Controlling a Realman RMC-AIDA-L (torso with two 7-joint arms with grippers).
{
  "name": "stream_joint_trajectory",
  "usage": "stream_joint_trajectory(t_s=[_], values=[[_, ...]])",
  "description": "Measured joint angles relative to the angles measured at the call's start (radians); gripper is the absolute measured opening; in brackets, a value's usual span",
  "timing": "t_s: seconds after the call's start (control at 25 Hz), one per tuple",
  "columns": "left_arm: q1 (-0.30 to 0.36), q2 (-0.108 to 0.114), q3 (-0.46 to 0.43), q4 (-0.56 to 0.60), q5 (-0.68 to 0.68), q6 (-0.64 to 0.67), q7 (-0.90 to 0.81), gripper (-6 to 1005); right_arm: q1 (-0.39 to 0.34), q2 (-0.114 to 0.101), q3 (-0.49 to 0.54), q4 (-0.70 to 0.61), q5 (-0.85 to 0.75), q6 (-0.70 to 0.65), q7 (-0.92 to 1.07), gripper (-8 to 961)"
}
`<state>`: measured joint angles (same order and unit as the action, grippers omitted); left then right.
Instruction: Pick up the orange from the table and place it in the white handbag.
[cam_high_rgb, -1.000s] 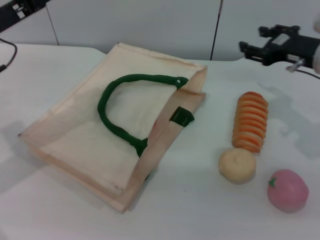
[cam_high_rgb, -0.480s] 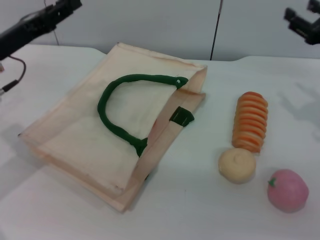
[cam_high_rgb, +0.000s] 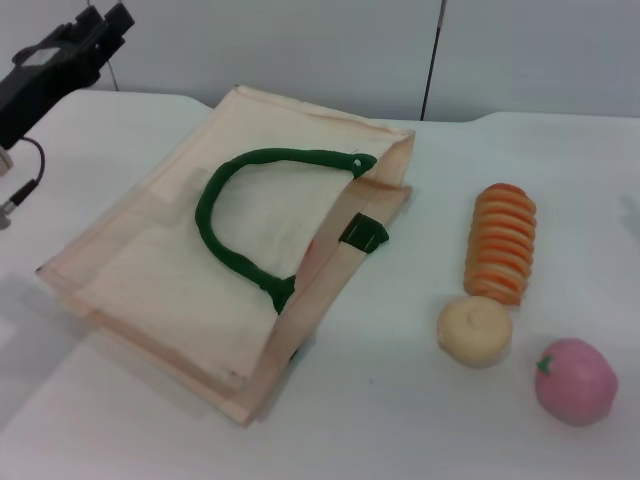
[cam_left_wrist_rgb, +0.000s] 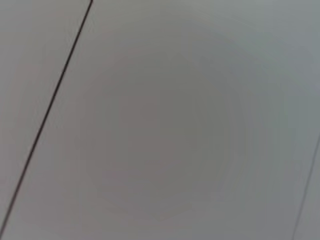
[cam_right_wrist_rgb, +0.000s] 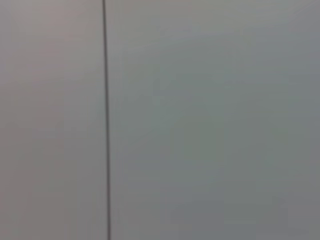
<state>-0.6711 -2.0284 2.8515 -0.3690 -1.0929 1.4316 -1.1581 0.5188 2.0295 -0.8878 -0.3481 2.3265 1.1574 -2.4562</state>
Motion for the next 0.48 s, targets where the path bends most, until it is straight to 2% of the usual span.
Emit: stream_joint_trajectory(t_s=[0.48], values=[[0.050,-0.002,0.000,0.211,-0.177,-0.109,0.382,511,0.014,0.000,0.001,0.216,0.286,0.052,-0.221,654]])
